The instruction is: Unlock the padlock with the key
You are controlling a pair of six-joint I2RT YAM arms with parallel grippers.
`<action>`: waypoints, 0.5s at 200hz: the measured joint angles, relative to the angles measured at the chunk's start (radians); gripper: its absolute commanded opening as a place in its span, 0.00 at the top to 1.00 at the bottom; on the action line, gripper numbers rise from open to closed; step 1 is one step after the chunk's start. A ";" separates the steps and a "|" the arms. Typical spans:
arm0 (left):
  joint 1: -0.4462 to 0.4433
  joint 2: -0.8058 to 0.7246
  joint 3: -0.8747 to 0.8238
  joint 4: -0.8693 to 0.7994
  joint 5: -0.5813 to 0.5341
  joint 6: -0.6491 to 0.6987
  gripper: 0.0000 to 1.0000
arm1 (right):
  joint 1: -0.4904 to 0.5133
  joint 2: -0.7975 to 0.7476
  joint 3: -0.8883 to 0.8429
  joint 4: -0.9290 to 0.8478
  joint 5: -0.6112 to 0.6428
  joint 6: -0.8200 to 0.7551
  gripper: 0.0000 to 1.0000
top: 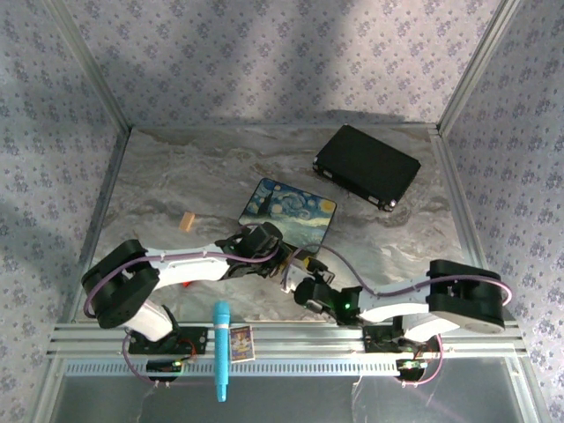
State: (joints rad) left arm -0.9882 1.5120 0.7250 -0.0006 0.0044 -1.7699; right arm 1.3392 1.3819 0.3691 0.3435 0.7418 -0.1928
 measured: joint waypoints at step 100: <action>0.001 -0.002 -0.002 0.003 0.007 -0.001 0.97 | 0.007 0.155 0.062 0.187 0.048 -0.143 0.64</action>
State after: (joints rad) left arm -0.9871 1.5105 0.7227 0.0029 0.0113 -1.7706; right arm 1.3460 1.5368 0.4313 0.5308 0.7902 -0.3359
